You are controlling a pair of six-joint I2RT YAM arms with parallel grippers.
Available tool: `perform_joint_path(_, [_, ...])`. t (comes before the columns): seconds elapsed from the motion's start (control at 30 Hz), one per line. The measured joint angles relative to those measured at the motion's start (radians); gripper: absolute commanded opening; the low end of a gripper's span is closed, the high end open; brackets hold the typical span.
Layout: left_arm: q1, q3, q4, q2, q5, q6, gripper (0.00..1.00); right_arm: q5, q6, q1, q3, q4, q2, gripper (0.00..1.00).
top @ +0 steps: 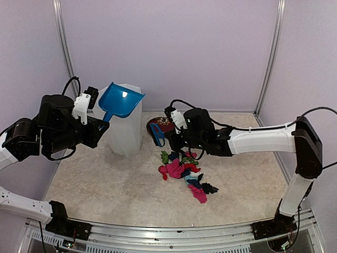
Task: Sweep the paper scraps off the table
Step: Sweep the paper scraps at the center of the board.
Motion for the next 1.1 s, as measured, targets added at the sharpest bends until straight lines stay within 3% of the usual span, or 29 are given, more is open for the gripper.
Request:
perform_joint_path(0.27, [0.0,-0.015,0.001,-0.013,0.008,0.001,0.0,-0.045,0.422,0.0,-0.001,0.086,0.103,0.0])
perform_joint_path(0.53, [0.0,-0.021,0.006,-0.019,0.023,0.002,0.0,-0.069,0.697,-0.01,-0.032,0.111,0.142,0.0])
perform_joint_path(0.83, [0.0,-0.026,0.007,-0.011,0.051,0.004,0.0,-0.096,0.883,-0.039,-0.186,0.125,0.124,0.0])
perform_joint_path(1.1, [-0.023,-0.026,0.008,0.023,0.067,0.003,0.0,-0.094,0.95,-0.078,-0.356,0.103,-0.053,0.0])
